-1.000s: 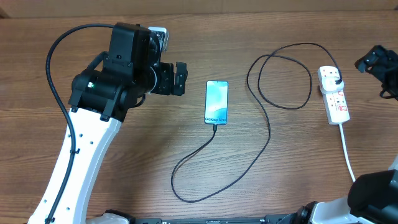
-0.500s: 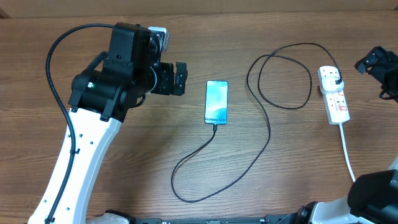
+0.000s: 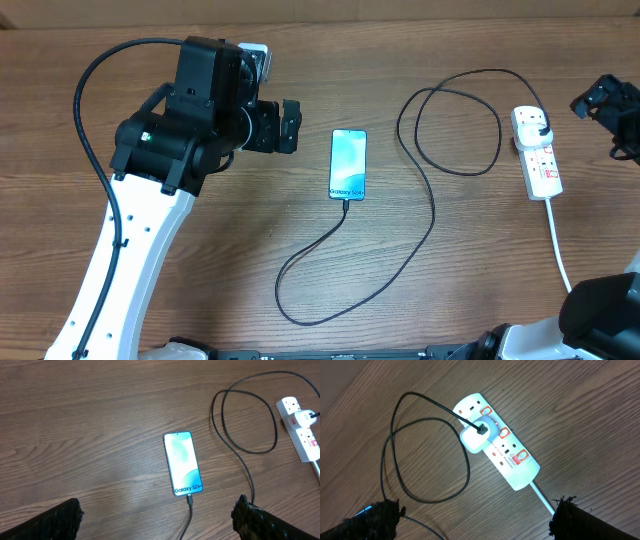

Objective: Plug charger to phone and switch on socket

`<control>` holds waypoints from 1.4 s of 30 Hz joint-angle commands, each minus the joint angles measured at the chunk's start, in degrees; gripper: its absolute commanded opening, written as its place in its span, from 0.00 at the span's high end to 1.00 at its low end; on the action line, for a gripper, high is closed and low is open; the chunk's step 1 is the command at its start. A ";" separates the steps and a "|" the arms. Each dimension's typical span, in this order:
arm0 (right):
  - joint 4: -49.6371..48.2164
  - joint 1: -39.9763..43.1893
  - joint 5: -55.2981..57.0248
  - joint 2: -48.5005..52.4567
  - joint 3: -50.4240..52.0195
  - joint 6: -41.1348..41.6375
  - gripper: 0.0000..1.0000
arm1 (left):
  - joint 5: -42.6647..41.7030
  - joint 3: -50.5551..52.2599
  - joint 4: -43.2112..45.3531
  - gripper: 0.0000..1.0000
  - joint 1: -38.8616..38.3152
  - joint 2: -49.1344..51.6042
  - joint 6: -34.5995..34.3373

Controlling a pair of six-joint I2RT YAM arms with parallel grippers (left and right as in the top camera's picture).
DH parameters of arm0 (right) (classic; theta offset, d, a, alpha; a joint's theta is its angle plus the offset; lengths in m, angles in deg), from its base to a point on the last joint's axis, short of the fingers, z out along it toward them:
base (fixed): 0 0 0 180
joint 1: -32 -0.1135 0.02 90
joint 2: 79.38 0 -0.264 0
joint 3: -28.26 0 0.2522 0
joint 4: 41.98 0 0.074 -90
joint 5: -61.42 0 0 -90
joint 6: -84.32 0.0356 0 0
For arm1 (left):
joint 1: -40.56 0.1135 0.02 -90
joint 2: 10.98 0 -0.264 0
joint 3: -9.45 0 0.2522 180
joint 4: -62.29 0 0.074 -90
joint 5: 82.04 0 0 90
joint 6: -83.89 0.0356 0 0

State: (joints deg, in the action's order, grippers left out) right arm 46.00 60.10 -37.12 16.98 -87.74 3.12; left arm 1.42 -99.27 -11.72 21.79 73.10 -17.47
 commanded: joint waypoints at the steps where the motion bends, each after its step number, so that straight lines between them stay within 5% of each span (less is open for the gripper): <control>1: -0.17 0.09 0.81 -1.09 -0.92 0.20 0.00 | 0.79 -0.50 0.04 0.00 -0.28 0.04 1.53; 26: -0.17 0.09 0.81 -1.09 -0.92 0.20 0.00 | 5.64 0.63 -2.69 0.00 -0.39 -5.79 1.64; 42: -0.17 0.09 0.81 -1.09 -0.92 0.20 0.00 | 0.07 46.71 47.67 0.00 0.70 -35.52 7.13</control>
State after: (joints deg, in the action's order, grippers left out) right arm 45.98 60.10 -36.66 16.98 -87.74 3.14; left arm 4.00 -59.05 30.74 21.82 43.81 -12.27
